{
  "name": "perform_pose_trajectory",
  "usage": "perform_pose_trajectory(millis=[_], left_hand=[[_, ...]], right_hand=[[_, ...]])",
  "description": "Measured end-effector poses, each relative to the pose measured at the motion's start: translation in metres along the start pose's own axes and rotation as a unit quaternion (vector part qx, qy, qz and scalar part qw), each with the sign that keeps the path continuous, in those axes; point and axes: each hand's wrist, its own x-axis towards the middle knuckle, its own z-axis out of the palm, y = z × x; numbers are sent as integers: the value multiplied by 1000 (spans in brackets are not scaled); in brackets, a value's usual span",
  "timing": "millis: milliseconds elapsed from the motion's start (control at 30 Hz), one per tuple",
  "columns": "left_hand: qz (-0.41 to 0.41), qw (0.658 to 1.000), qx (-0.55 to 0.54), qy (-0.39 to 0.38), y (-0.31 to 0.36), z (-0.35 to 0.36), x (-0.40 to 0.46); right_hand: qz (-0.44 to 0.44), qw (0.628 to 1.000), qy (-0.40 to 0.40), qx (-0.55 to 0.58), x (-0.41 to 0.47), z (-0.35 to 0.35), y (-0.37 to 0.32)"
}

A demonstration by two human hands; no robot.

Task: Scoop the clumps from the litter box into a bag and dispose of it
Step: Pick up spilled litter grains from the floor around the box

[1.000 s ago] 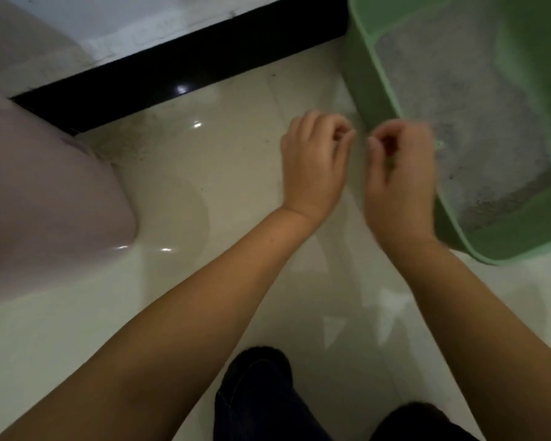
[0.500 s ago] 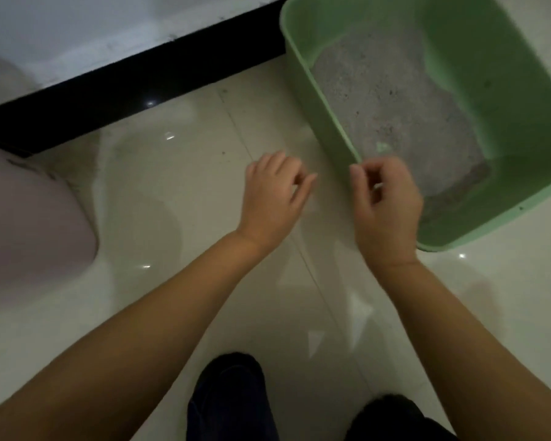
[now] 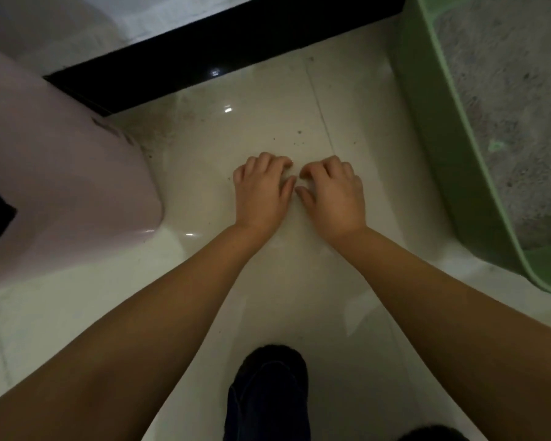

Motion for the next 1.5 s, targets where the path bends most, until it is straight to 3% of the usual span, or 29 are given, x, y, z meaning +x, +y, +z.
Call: perform_pose_trajectory(millis=[267, 500, 767, 867, 967, 1033, 1100, 1167, 1267, 1333, 1400, 1500], left_hand=[[29, 997, 14, 70, -5, 13, 7], [3, 998, 23, 61, -6, 7, 6], [-47, 998, -5, 39, 12, 0, 13], [41, 989, -112, 91, 71, -22, 20], [216, 947, -212, 105, 156, -39, 31], [331, 930, -155, 32, 203, -42, 36], [387, 918, 11, -88, 226, -33, 40], [371, 919, 58, -120, 222, -26, 45], [316, 945, -85, -13, 186, -34, 48], [218, 958, -172, 79, 139, -33, 51], [96, 980, -157, 82, 87, -25, 55], [-15, 995, -91, 38, 32, -12, 53]], right_hand=[[-8, 997, 70, -12, 7, 12, -1], [-10, 999, 49, 22, 7, -4, -1], [14, 971, 216, 104, -20, -98, 16], [41, 939, 325, 103, -32, -137, 42], [145, 917, 358, 101, -50, -160, 78], [227, 917, 314, 98, -63, -166, 105], [298, 927, 220, 56, -71, -167, 126], [307, 933, 186, 26, -72, -170, 128], [198, 933, 298, 38, -58, -169, 90], [80, 945, 312, 46, -44, -153, 49], [33, 975, 214, 52, -25, -119, 26], [85, 991, 80, 71, 4, -64, 25]])
